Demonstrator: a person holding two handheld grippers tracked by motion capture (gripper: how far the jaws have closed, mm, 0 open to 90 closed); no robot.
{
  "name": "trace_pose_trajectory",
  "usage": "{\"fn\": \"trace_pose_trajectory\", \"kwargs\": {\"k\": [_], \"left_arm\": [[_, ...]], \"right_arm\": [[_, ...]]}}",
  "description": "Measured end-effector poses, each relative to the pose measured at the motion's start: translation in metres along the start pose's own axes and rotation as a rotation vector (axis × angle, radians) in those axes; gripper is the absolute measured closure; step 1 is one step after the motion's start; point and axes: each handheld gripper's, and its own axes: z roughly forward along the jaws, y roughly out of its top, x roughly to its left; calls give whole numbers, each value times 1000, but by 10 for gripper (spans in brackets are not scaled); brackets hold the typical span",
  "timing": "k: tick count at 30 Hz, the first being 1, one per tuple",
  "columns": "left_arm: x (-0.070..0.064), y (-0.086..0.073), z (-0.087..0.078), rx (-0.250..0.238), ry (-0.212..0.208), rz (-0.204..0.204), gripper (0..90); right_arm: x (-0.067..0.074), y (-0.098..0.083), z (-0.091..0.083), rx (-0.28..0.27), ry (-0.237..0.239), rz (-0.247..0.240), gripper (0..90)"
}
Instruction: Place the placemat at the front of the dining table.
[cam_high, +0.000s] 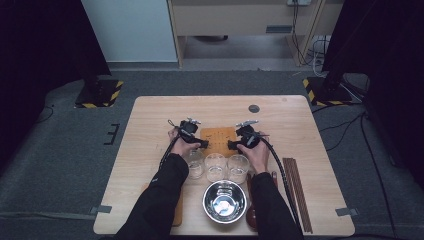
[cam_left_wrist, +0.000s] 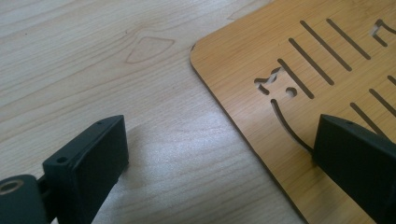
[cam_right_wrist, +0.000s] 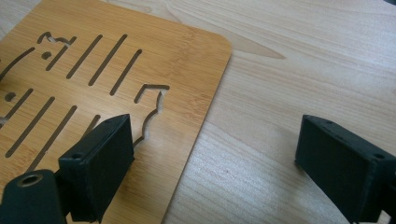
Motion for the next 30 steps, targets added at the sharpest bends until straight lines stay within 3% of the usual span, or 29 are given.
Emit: {"fn": "trace_pose_trajectory", "kwargs": {"k": [16, 30], "left_arm": [[7, -1, 4, -24, 23, -22, 18], [9, -1, 8, -65, 43, -52, 16]], "right_arm": [[2, 6, 6, 13, 10, 5, 102], [-2, 7, 12, -18, 3, 16, 37]]}}
